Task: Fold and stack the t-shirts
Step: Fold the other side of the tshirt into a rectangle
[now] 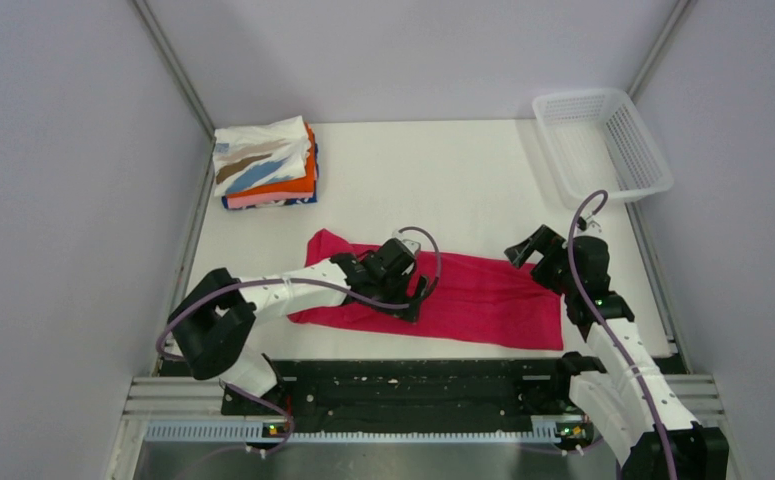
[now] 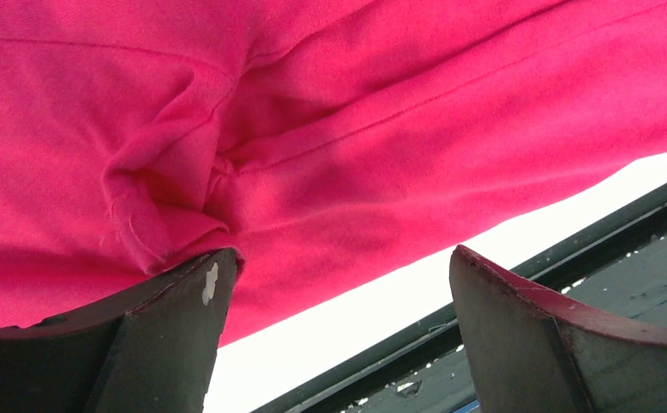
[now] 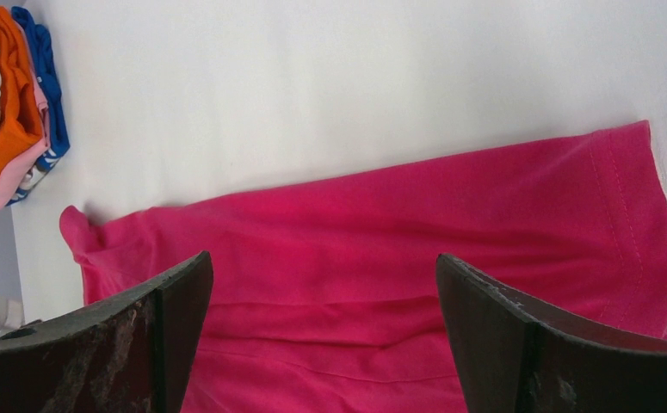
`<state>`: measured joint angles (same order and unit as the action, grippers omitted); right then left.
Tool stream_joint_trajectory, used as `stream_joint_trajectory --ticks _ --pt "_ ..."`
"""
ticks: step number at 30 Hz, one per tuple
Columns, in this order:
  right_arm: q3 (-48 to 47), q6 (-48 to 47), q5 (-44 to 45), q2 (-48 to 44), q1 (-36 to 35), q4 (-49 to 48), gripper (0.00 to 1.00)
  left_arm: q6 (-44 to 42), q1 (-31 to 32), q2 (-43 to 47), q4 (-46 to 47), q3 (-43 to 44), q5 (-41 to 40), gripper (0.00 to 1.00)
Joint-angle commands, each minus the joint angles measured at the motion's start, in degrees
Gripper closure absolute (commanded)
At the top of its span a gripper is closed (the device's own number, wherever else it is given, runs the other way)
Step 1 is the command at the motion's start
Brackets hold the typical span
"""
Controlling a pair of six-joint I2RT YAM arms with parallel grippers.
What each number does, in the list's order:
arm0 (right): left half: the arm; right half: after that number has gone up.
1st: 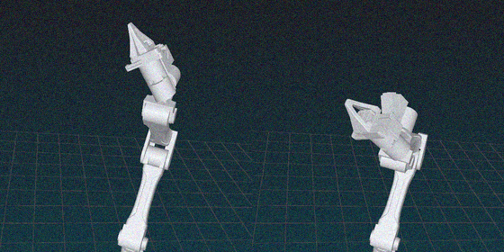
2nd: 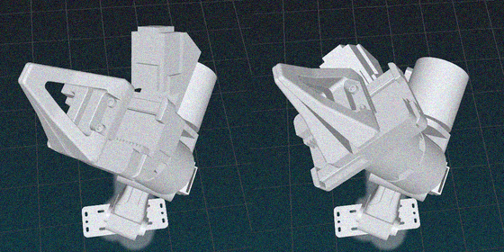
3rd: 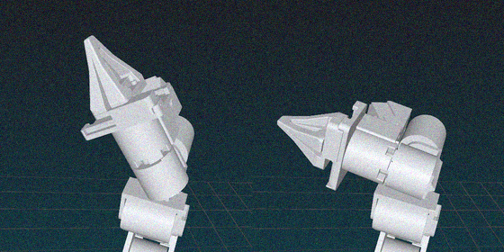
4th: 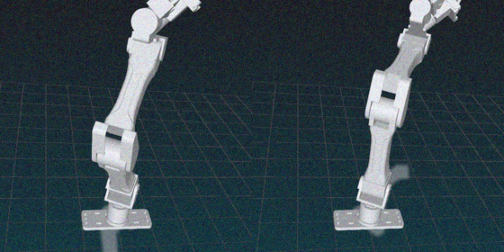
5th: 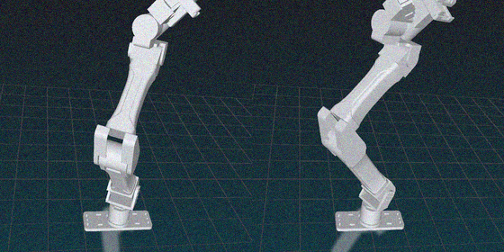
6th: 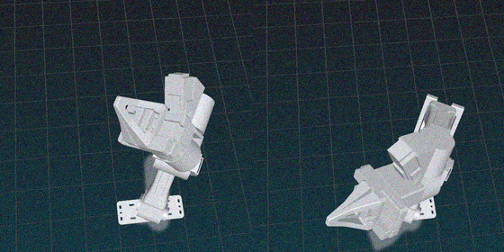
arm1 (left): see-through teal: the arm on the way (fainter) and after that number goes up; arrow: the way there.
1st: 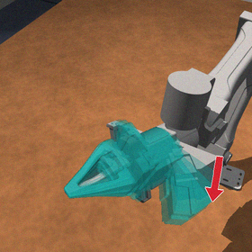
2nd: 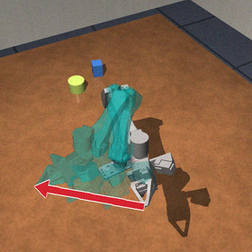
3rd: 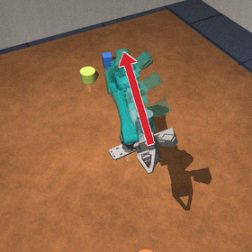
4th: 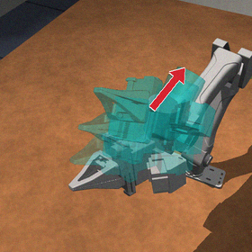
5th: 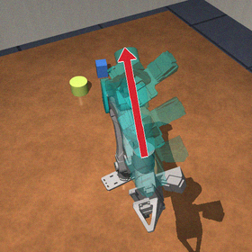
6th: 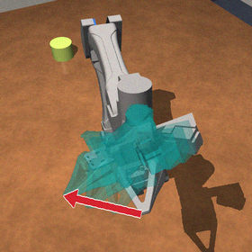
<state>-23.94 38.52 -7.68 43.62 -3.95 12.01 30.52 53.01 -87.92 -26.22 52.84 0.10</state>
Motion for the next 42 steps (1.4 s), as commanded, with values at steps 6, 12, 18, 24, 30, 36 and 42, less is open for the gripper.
stream_joint_trajectory --ticks 6,12,18,24,30,36,42 --pt "-0.76 -1.05 0.08 -0.69 0.25 -0.31 0.01 2.56 0.69 10.05 -6.39 4.2 -18.18 0.01" --pt "-0.79 -0.99 0.36 -1.04 0.2 -0.07 0.01 5.75 -1.75 5.67 -6.17 6.84 -22.87 0.01" --pt "-1.02 -1.1 0.84 -1.92 0.17 0.68 0.01 7.24 -3.66 -2.45 -4.32 9.23 -17.9 0.01" --pt "-0.84 -1.06 1.91 -3.1 0.25 1.33 0.01 6.93 -3.62 -5.63 -1.08 9.89 -6.59 0.01" --pt "-0.65 -1.19 2.02 -3.18 0.2 1.14 0.01 4.95 -2.72 -2.28 6.28 5.51 4.68 0.01" --pt "-0.81 -1.3 1.84 -2.94 0.25 0.98 0.01 0.94 1.44 -3.12 8.09 3.96 8.12 0.01" --pt "-0.89 -2.18 0.44 -3.04 0.22 0.68 0.01 1.05 1.69 3.14 5.57 3.41 6.42 0.01"
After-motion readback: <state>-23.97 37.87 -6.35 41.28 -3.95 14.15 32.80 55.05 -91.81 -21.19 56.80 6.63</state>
